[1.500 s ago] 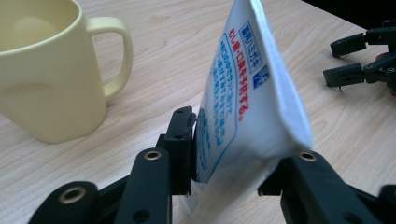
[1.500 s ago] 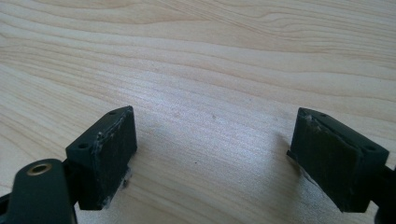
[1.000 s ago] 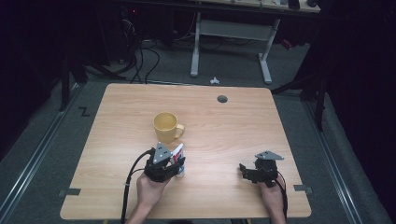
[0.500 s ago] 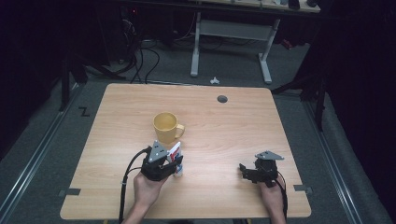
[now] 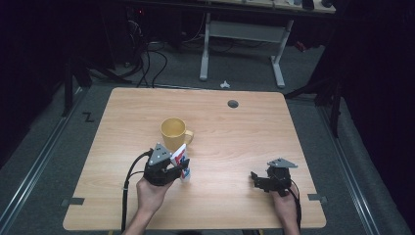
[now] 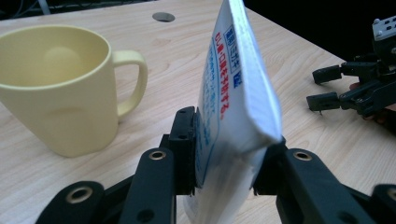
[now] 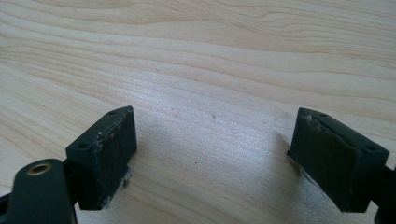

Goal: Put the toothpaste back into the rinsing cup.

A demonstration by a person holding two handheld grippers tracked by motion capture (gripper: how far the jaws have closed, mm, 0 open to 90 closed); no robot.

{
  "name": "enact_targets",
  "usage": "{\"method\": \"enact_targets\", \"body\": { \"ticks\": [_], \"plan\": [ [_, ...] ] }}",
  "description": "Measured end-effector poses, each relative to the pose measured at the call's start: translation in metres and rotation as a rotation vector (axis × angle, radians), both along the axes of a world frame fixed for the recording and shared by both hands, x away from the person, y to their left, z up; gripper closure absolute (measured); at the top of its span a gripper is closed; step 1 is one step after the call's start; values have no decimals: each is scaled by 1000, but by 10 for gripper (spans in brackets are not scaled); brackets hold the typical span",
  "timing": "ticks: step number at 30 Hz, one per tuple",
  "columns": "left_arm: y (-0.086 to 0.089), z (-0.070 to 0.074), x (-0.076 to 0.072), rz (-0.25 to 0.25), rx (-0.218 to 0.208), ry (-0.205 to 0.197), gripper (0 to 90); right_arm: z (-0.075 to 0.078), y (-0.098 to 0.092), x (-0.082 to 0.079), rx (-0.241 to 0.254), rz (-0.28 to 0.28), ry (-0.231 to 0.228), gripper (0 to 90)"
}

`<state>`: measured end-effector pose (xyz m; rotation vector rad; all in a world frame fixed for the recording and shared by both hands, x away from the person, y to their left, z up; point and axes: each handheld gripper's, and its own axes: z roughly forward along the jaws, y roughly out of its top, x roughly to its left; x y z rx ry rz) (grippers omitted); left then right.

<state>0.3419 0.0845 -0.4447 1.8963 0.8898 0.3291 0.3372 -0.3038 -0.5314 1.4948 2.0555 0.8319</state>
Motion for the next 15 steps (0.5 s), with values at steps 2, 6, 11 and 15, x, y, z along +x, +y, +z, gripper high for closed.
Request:
{"method": "enact_targets", "body": {
  "ticks": [2, 6, 11, 15],
  "plan": [
    [0, 2, 1, -8, 3, -2, 676, 0, 0, 0, 0, 0, 0, 145],
    [1, 7, 3, -9, 5, -13, 677, 0, 0, 0, 0, 0, 0, 144],
    [5, 13, 5, -13, 2, -19, 677, 0, 0, 0, 0, -1, 1, 145],
    [8, 18, 6, -13, 3, -29, 678, 0, 0, 0, 0, 0, 0, 144]
  ]
}}
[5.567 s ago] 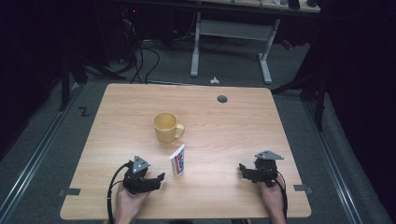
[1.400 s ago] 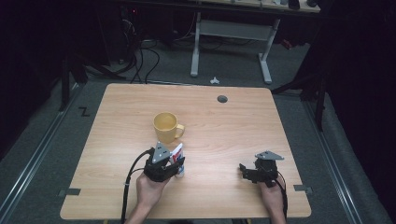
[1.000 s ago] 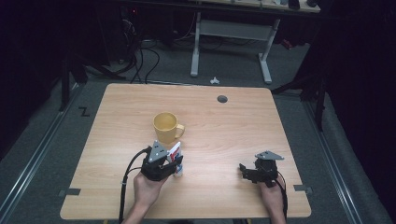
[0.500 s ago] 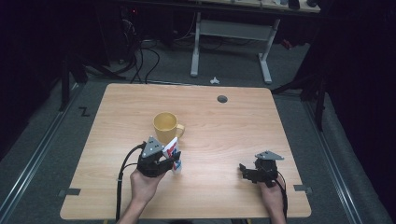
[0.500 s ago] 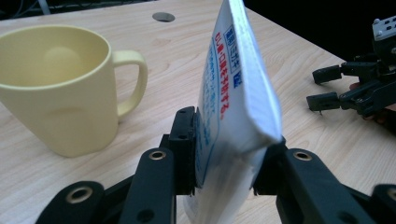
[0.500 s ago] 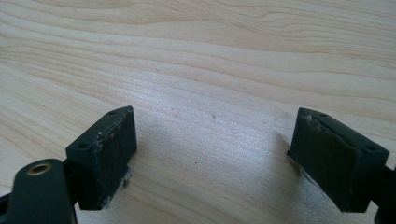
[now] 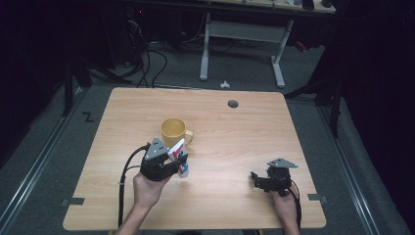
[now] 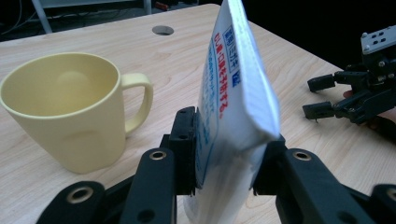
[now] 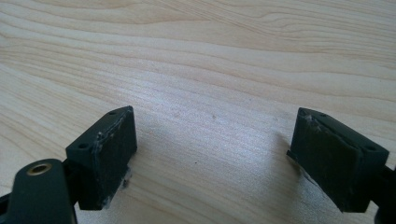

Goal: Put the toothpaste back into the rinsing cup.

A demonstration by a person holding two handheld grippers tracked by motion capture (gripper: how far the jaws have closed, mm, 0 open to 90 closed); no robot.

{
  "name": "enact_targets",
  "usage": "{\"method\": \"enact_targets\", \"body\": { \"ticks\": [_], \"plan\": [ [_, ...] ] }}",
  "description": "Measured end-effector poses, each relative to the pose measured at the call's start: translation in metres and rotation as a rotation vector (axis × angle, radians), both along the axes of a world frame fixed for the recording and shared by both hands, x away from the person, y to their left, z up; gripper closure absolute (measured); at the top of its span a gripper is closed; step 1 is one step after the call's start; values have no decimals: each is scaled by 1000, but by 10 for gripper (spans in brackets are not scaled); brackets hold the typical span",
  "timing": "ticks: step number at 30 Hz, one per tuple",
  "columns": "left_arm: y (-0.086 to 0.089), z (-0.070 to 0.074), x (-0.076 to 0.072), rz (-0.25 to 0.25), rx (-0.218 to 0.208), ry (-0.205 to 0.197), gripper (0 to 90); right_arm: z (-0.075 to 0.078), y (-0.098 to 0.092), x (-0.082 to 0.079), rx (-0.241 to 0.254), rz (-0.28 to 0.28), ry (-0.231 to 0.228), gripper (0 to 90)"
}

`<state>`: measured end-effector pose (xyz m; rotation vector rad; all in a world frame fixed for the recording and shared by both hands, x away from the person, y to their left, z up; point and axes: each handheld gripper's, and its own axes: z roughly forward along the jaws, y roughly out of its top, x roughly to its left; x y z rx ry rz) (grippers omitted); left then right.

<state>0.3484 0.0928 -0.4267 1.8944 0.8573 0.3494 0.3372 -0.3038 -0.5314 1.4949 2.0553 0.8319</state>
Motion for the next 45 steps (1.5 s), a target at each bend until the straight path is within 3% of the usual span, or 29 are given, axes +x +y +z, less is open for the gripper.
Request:
{"method": "enact_targets", "body": {
  "ticks": [20, 29, 45],
  "plan": [
    [10, 28, 14, 0, -7, -30, 678, 0, 0, 0, 0, -1, 1, 145],
    [14, 30, 17, 13, -38, -27, 679, 0, 0, 0, -1, -1, 1, 145],
    [17, 46, 29, 45, -46, -46, 679, 0, 0, 0, -1, 1, 0, 145]
  ]
}}
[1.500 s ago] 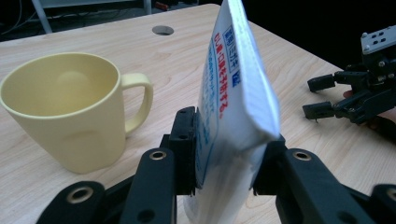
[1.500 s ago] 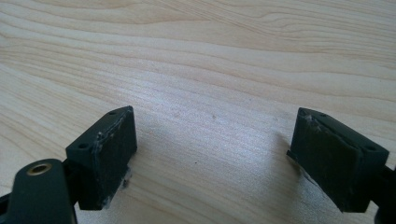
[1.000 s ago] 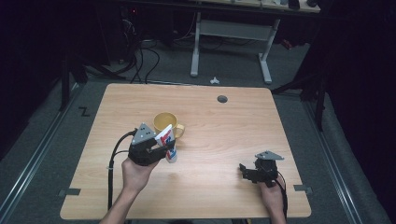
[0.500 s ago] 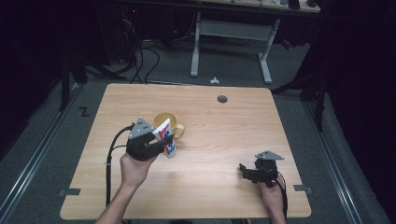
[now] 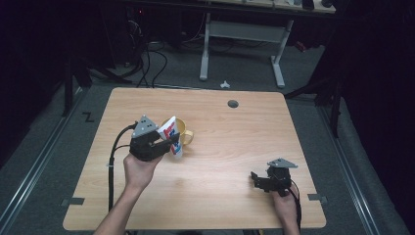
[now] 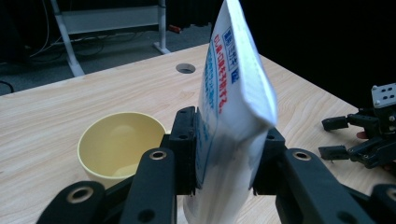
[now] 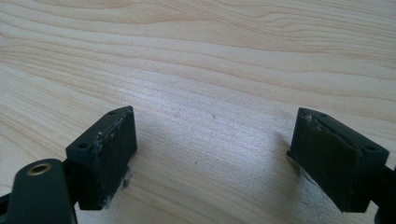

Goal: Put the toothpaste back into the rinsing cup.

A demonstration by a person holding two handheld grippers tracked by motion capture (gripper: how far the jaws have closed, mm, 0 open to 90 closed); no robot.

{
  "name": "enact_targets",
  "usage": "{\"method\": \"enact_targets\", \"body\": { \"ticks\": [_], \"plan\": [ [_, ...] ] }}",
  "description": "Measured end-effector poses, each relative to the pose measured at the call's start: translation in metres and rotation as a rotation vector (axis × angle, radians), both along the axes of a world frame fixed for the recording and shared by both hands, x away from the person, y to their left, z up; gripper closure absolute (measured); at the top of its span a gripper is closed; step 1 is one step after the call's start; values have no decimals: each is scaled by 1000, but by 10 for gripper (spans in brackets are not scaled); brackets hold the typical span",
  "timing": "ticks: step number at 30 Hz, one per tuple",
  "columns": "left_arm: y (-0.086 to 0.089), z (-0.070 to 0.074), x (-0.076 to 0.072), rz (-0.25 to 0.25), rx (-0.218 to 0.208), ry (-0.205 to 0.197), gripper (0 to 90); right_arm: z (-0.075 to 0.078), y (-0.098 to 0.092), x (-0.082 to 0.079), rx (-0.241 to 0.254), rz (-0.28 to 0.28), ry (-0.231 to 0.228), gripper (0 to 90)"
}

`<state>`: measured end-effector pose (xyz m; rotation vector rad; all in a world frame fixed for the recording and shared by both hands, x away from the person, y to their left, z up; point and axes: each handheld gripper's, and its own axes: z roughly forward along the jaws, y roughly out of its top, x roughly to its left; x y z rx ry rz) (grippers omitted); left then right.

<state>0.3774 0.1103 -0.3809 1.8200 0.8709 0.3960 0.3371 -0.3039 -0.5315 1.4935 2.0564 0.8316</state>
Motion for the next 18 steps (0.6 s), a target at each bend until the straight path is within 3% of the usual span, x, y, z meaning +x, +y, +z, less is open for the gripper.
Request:
{"method": "enact_targets", "body": {
  "ticks": [10, 18],
  "plan": [
    [3, 9, 9, 13, -12, -7, 679, 0, 0, 0, 0, 0, 0, 145],
    [-2, 21, 11, 9, 20, -38, 679, 0, 0, 0, 0, 0, 0, 145]
  ]
}}
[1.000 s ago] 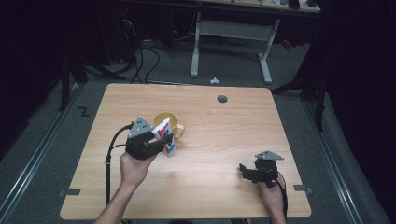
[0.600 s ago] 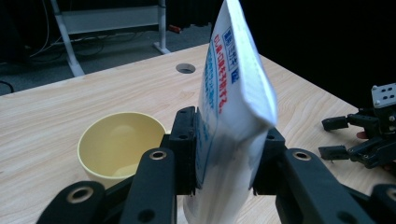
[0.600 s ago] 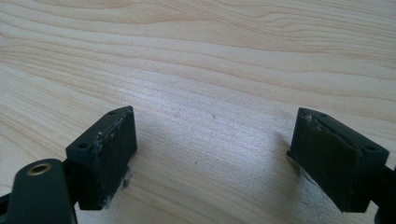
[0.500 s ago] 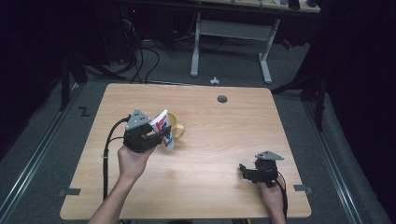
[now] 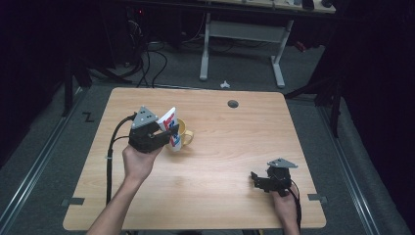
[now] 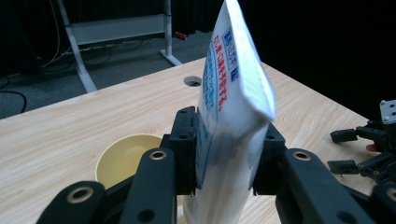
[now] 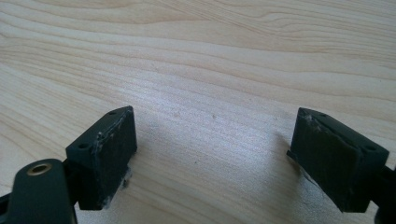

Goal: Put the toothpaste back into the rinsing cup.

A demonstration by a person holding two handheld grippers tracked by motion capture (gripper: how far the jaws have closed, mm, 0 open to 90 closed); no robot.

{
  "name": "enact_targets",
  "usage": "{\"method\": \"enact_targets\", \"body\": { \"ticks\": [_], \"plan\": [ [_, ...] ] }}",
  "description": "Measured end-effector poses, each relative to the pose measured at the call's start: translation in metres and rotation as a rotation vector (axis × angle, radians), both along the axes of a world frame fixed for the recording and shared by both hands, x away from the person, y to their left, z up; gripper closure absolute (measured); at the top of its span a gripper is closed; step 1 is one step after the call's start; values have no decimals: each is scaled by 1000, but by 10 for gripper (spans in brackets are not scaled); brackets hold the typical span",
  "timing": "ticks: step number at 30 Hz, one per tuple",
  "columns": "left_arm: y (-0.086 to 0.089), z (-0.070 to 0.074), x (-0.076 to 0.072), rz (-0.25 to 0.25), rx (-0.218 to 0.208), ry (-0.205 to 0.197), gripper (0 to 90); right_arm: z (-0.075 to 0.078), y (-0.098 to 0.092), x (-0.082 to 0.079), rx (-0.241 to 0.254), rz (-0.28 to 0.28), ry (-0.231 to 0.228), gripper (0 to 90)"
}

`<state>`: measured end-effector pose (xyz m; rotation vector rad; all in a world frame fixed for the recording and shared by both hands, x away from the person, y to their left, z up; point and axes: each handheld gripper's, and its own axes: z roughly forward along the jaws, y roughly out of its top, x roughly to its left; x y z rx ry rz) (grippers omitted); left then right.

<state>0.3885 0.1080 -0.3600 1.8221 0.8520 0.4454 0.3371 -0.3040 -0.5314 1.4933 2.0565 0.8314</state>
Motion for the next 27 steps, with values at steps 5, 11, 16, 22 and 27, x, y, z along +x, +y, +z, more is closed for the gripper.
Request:
{"method": "enact_targets", "body": {
  "ticks": [5, 11, 16, 22, 27],
  "plan": [
    [-3, 5, 4, -3, 9, -2, 679, 0, 0, 0, 0, 0, 0, 145],
    [-6, 11, 10, -6, 10, -7, 680, 0, 0, 0, 0, 1, 0, 145],
    [-8, 15, 15, 1, 24, -13, 680, 0, 0, 0, 0, 1, 0, 145],
    [-11, 16, 19, 4, 38, -18, 680, 0, 0, 0, -1, 1, 0, 145],
    [-12, 17, 24, 9, 44, -20, 681, 0, 0, 0, -1, 1, 0, 145]
  ]
}}
